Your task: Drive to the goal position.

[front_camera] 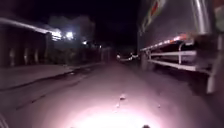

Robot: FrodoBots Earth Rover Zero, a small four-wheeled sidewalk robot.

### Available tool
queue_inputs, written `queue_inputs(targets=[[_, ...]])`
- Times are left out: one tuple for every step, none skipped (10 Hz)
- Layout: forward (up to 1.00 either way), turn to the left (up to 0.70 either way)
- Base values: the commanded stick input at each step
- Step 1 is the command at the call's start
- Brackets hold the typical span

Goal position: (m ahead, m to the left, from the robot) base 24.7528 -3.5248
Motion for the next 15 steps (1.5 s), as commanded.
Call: queue_inputs(targets=[[0.70, 0.00], [0.70, 0.00], [0.70, 0.00], [0.70, 0.00], [0.70, 0.00], [0.70, 0.00], [0.70, 0.00], [0.70, -0.01], [0.70, -0.35], [0.70, -0.35], [0.70, -0.35], [0.70, -0.12], [0.70, 0.00], [0.70, 0.00], [0.70, -0.14]])
